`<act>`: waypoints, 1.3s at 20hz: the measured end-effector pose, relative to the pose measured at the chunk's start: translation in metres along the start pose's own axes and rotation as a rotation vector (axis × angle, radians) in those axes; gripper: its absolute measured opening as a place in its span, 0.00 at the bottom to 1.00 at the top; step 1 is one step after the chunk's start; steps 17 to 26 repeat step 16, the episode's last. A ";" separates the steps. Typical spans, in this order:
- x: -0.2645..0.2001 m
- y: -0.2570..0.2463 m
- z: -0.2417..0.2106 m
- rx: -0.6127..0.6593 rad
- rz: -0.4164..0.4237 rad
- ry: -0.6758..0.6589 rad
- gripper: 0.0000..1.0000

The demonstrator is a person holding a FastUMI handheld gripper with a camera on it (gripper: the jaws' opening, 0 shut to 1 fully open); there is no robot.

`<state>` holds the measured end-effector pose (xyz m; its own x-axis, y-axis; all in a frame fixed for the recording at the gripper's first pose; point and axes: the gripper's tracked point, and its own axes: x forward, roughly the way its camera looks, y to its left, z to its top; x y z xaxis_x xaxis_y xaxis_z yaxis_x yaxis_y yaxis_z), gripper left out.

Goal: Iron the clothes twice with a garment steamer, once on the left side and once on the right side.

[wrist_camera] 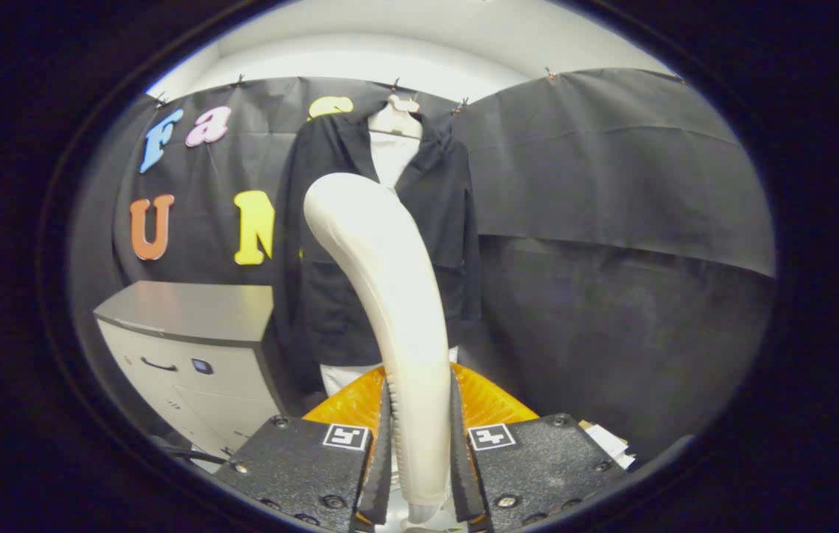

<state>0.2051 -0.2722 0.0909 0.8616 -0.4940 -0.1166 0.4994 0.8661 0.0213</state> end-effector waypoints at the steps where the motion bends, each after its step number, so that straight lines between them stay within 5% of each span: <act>1: 0.001 0.001 -0.002 0.007 0.029 -0.012 0.36; 11: -0.004 0.010 0.005 0.064 0.299 -0.043 0.36; 26: 0.008 0.000 0.006 0.066 0.316 -0.030 0.36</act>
